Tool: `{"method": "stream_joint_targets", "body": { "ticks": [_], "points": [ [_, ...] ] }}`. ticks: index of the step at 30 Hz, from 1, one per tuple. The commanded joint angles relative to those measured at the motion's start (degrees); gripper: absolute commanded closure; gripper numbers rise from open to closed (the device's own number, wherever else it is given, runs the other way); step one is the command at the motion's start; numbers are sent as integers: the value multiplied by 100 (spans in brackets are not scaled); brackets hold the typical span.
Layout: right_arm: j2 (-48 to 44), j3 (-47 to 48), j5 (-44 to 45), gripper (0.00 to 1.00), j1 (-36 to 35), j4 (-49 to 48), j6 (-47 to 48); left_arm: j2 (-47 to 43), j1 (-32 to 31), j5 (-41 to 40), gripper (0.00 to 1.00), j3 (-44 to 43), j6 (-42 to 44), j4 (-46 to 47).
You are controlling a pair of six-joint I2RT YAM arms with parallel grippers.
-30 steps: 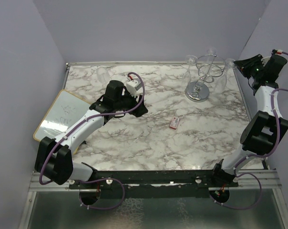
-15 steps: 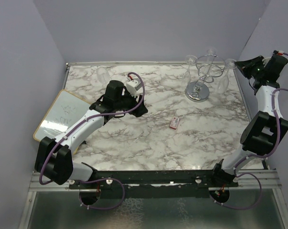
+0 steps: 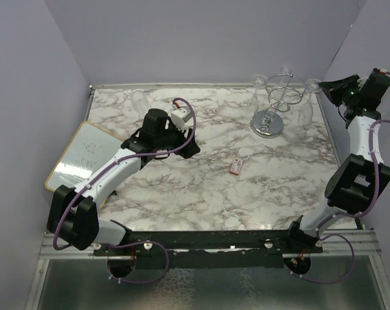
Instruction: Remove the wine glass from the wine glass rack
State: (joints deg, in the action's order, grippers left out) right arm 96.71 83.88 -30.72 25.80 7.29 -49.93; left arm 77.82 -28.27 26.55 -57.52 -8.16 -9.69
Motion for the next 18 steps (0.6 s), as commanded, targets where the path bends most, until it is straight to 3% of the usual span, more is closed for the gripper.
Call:
{"method": "stream_joint_targets", "body": {
  "ticks": [1, 18],
  "points": [
    [-384, -196, 28, 99, 134, -285, -492, -83, -38, -38, 35, -119, 78, -10],
    [-549, -698, -332, 99, 742, -863, -959, -110, -43, -44, 35, -98, 48, 17]
  ]
}}
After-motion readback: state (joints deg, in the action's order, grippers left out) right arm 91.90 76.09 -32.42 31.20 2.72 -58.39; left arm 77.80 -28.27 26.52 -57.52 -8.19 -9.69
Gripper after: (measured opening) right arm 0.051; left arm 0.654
